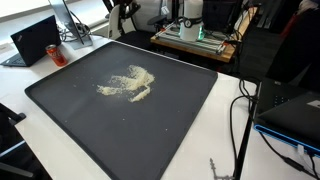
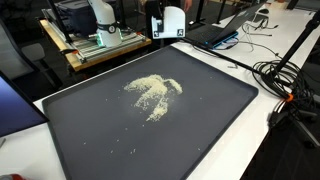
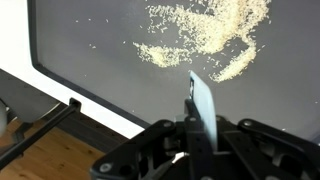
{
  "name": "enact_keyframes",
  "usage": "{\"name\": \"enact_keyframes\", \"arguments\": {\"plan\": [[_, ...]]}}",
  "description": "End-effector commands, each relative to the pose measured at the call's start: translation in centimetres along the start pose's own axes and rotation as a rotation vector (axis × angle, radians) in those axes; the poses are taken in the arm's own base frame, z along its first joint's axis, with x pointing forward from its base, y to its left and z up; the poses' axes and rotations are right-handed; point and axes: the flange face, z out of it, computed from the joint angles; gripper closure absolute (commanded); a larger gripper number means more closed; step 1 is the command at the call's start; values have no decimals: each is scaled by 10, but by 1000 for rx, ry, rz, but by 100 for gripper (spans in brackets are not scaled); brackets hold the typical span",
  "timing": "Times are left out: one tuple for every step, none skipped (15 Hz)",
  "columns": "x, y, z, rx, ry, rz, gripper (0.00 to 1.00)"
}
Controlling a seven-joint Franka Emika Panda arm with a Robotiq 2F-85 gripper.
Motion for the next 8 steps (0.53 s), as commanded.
{"name": "enact_keyframes", "arguments": {"plan": [[2,-8,-4,-3,11,-20,96],[2,-13,-6,-4,16,-32,96],[2,-15,-7,-6,18,-37,96],[1,-15,-8,-7,19,-38,96],[0,-15,-7,-8,18,-38,99],[1,-19,-5,-10,17,-52,99],[2,-26,-5,-31,11,-62,99],[4,-36,-6,-47,5,-82,99]]}}
